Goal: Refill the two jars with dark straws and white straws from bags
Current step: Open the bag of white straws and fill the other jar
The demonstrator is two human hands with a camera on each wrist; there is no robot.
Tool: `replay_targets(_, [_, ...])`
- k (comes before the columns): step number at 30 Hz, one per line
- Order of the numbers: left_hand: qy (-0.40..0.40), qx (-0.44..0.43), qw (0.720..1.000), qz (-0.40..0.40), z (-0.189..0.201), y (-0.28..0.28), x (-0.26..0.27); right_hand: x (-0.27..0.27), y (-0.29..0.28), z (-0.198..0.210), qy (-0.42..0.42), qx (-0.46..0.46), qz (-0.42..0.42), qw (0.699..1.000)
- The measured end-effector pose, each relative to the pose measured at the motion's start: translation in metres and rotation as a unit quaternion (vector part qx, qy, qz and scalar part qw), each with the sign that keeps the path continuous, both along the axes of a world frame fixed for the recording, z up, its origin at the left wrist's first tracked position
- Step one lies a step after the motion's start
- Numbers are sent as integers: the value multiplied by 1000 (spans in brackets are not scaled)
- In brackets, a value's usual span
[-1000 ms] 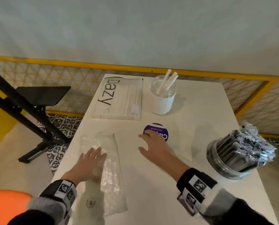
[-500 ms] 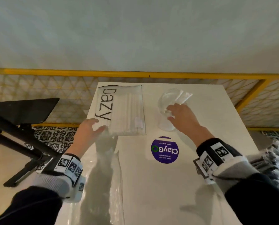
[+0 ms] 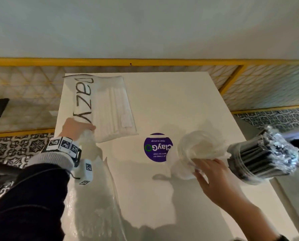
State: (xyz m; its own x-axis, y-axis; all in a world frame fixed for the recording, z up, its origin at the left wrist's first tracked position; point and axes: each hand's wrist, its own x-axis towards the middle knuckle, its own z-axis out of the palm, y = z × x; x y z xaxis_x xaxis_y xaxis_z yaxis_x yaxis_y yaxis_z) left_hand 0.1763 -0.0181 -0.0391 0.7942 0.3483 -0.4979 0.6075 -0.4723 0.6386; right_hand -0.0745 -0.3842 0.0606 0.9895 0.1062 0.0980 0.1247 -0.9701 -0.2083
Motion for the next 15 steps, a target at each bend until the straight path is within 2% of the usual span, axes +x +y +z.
replay_targets(4, [-79,83,991,-68,23,-15,-14,-9,-12,-9,-16,-11,6,1000])
replay_targets(8, [-215,142,960,-108,73,-32,-44,-10,-15,-4,-50,17,21,998])
replay_targets(12, [-311,128,934,-119,130,-38,-93,-4,-7,23,-121,158,14,980])
replay_targets(15, [-338,67,933,-100,162,-45,-136,3,-1,45,-130,280,-29,951])
